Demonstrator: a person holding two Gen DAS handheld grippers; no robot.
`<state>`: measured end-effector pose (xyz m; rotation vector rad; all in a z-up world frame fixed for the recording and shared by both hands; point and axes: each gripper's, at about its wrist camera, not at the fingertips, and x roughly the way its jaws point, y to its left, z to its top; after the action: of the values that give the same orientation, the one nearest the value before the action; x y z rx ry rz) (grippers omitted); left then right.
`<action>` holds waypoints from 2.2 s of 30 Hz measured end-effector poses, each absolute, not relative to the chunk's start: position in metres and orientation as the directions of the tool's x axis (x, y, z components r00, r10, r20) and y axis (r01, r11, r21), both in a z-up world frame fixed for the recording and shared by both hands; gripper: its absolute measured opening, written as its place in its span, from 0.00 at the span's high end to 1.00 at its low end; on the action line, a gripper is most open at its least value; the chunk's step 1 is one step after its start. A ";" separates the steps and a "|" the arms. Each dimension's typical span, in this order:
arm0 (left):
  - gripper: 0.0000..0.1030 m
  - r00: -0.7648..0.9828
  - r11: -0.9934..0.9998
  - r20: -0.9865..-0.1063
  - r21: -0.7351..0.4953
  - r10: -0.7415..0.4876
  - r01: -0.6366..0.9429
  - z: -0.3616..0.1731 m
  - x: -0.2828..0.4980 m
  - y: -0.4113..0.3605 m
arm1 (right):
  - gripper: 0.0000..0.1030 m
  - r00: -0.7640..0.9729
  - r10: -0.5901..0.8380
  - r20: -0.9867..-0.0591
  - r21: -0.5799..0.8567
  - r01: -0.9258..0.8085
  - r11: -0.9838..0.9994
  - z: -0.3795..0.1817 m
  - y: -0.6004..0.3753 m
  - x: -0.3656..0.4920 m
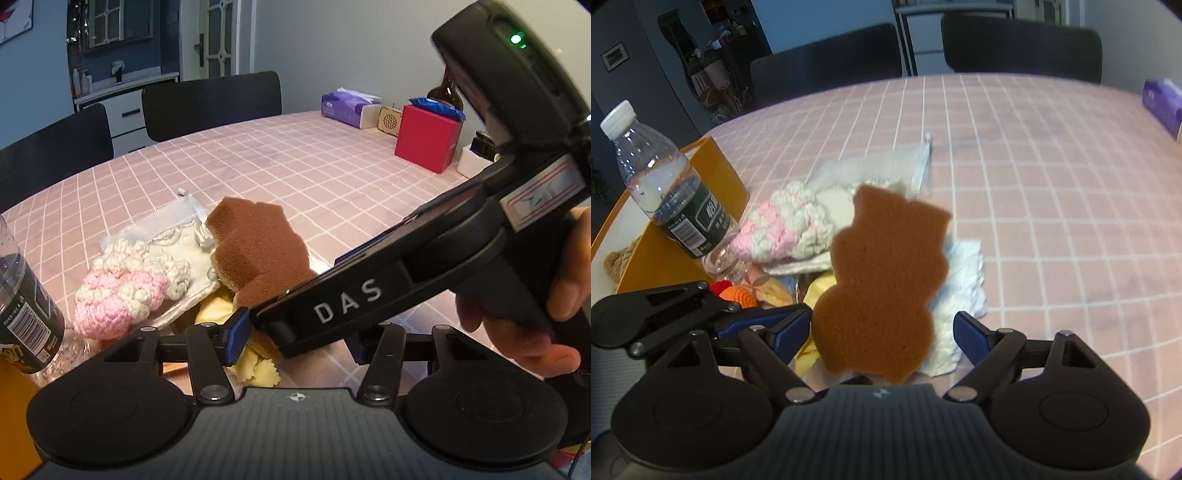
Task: Organize soft objects
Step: 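Move the right gripper to the brown bear sponge and grasp it, then grasp the pink-and-white crocheted item with the left gripper while the right gripper holds the sponge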
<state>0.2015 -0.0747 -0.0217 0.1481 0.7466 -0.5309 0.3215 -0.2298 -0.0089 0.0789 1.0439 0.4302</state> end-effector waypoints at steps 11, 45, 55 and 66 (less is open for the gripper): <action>0.40 0.589 0.858 -0.709 -0.045 -0.389 0.512 -0.022 0.202 -0.076 | 0.37 0.368 0.443 -0.818 0.360 -0.274 0.892 -0.021 -0.234 0.322; 0.34 0.639 0.637 -0.769 0.508 0.031 0.580 -0.018 0.251 -0.083 | 0.30 0.378 0.361 -0.853 0.279 -0.254 0.926 -0.015 -0.258 0.330; 0.78 0.652 0.686 -0.757 0.498 0.046 0.530 -0.025 0.250 -0.080 | 0.37 0.371 0.345 -0.862 0.250 -0.280 0.927 -0.022 -0.254 0.330; 0.80 0.765 0.773 -0.643 0.466 -0.038 0.430 0.042 0.223 -0.077 | 0.79 0.435 0.359 -0.826 0.268 -0.256 0.929 0.005 -0.270 0.324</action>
<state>0.2226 -0.0773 0.0419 0.6445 0.6581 -0.2744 0.3242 -0.2702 0.0048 0.1082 1.0540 0.3836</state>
